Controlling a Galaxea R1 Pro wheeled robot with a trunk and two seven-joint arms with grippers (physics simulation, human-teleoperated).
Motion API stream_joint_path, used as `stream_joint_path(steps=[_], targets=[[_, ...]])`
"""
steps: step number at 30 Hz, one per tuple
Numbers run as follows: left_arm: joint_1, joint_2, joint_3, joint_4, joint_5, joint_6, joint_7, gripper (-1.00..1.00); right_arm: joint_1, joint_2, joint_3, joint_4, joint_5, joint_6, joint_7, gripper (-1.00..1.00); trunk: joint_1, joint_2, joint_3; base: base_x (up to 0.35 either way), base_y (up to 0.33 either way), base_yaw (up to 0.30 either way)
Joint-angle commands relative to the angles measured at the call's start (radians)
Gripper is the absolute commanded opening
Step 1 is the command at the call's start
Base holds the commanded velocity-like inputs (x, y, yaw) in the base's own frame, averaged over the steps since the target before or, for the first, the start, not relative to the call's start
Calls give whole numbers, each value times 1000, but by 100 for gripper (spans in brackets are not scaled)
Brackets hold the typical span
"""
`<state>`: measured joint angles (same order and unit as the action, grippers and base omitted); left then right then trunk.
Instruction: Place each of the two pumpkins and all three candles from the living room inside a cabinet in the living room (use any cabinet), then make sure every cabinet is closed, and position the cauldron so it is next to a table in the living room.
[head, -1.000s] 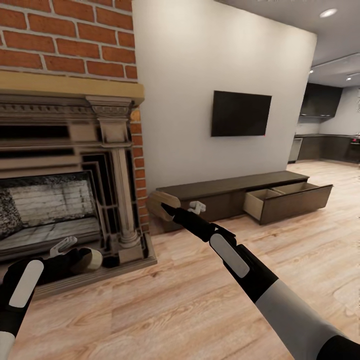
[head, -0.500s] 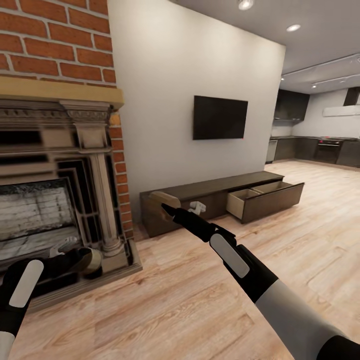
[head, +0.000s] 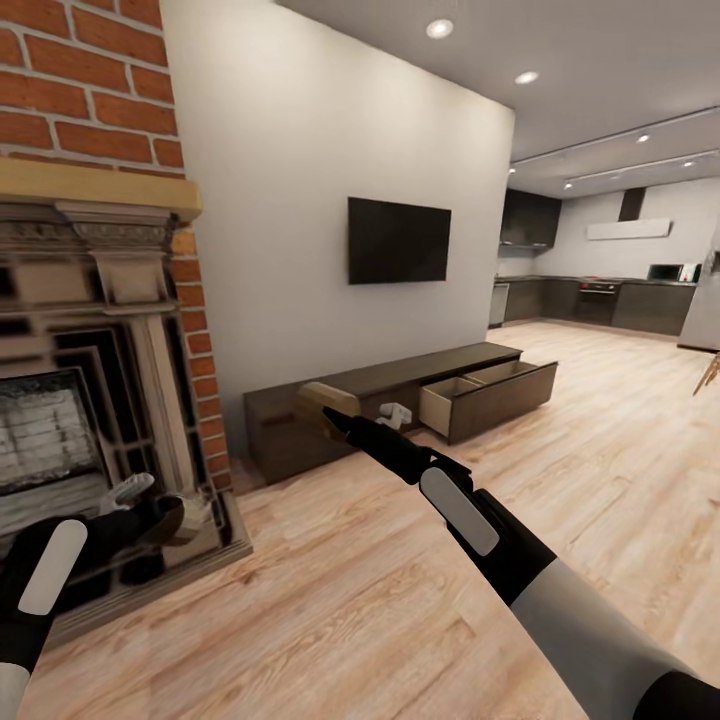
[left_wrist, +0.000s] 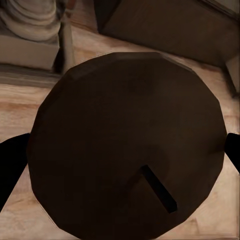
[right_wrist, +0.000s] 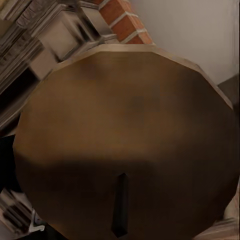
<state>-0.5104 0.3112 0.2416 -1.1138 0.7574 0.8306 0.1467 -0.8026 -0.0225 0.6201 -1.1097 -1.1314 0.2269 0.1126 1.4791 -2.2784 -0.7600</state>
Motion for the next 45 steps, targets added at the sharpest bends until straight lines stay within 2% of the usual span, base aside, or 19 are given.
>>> stream_joint_path(steps=[1,6,19,29,45], targets=[[0,0,1,-2,14,4,9,-100,-1,-1,1,0,-8,2,1,-100,0,-1,0,0,0,-244],[0,0,1,-1,14,4,10,-100,-1,-1,1,0,-8,2,1,-100,0,-1,5,122,0,-244],[0,0,1,-1,13,4,10,-100,-1,0,1,0,-9,2,1,-100,0,-1,11,319,-2,-149],[0,0,1,-3,13,4,10,-100,-1,0,1,20,-11,-18,2,-100,0,-1,13,300,-95,-258],[0,-1,1,-3,14,4,10,-100,-1,-1,-3,31,-13,-18,1,-100,0,-1,20,22,-8,-279]])
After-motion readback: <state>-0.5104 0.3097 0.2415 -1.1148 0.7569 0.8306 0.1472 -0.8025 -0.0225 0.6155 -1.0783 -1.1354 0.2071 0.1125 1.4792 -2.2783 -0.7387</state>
